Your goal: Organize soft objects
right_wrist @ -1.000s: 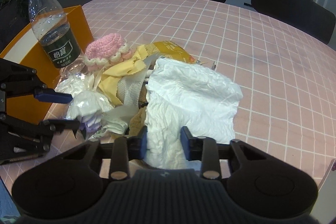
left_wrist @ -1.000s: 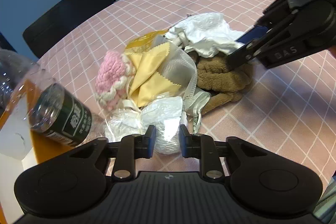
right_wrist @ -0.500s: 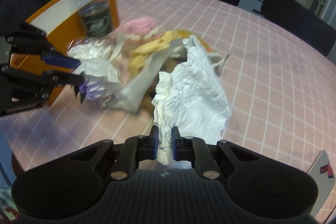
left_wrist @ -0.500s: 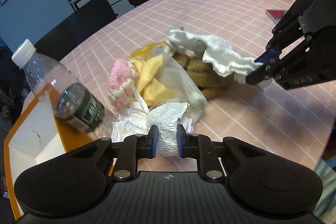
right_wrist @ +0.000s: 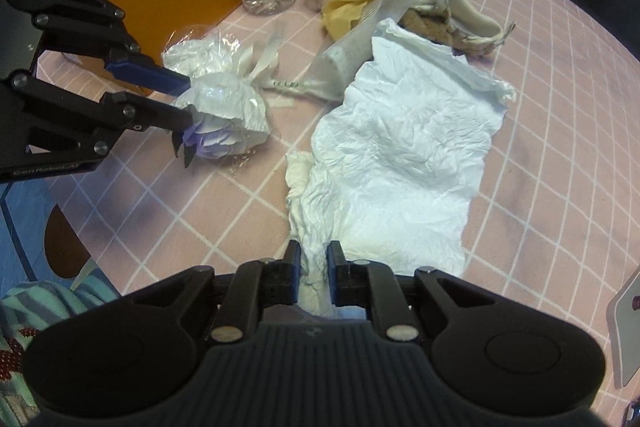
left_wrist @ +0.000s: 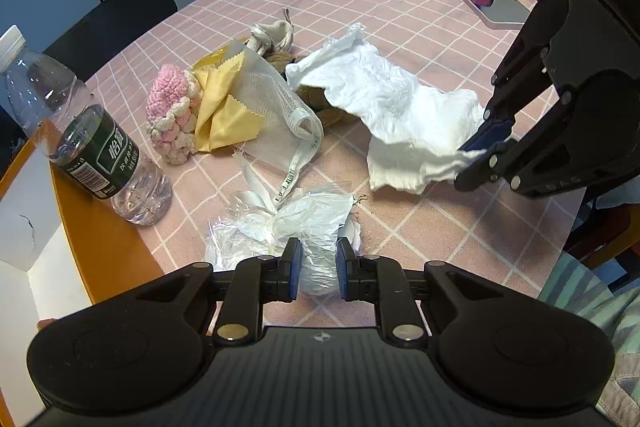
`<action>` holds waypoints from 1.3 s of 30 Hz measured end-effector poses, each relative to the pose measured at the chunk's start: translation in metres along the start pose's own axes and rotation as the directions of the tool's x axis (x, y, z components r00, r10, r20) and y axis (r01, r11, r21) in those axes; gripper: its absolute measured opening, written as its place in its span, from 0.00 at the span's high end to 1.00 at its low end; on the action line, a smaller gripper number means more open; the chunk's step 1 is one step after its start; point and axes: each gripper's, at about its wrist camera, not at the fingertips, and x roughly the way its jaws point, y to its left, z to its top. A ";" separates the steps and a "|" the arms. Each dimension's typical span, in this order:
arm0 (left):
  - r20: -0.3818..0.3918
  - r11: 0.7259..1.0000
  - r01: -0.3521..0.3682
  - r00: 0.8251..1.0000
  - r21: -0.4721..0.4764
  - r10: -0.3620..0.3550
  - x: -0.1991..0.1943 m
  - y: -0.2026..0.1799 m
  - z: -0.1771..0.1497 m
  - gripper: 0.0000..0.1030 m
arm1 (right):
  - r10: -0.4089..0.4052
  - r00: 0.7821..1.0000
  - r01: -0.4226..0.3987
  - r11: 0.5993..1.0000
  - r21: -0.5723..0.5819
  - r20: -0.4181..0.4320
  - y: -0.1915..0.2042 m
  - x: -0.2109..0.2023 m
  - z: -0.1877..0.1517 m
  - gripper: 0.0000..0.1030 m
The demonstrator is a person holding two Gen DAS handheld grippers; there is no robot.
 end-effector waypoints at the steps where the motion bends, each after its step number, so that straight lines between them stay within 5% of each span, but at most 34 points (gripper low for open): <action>1: 0.003 1.000 0.001 1.000 0.004 -0.001 -0.001 0.000 -0.001 0.80 | 0.004 1.000 -0.004 1.000 0.000 -0.002 0.000 0.000 0.000 0.82; 6: 0.009 1.000 0.026 1.000 0.012 -0.026 -0.003 0.002 -0.004 0.74 | 0.011 1.000 -0.011 1.000 -0.005 0.006 -0.002 -0.007 0.000 0.69; 9: 0.018 0.998 0.028 0.999 0.054 -0.029 -0.008 -0.001 -0.005 0.58 | 0.012 0.999 -0.012 1.000 -0.005 0.032 -0.004 -0.018 0.002 0.52; 11: 0.032 0.996 0.032 0.999 0.089 -0.035 -0.012 -0.002 -0.003 0.36 | -0.001 0.999 0.001 1.000 -0.001 0.047 -0.008 -0.023 0.003 0.42; 13: 0.027 0.990 0.042 0.999 0.136 -0.047 -0.016 -0.004 -0.001 0.35 | -0.001 0.999 0.001 1.000 -0.001 0.047 -0.012 -0.025 0.005 0.28; 17: 0.012 0.965 0.028 0.999 0.259 -0.032 -0.020 -0.006 0.001 0.22 | -0.018 1.000 0.018 1.000 0.014 0.021 -0.014 -0.017 0.007 0.18; 23: -0.039 0.880 0.004 0.999 0.475 0.016 -0.012 -0.011 -0.002 0.20 | -0.028 0.999 0.028 1.000 0.011 -0.028 -0.018 -0.001 0.013 0.12; 33: -0.079 0.668 -0.021 0.990 0.744 0.119 0.030 -0.031 -0.022 0.20 | -0.034 0.998 0.035 0.999 0.032 -0.052 -0.034 0.003 0.012 0.07; 36: -0.051 0.637 -0.049 0.989 0.769 0.138 0.040 -0.034 -0.025 0.20 | -0.032 0.998 0.036 0.997 0.072 -0.055 -0.045 0.009 0.013 0.06; 39: -0.036 0.645 -0.054 0.992 0.762 0.125 0.046 -0.035 -0.021 0.20 | -0.001 0.997 0.011 0.991 0.136 -0.077 -0.055 0.021 0.014 0.06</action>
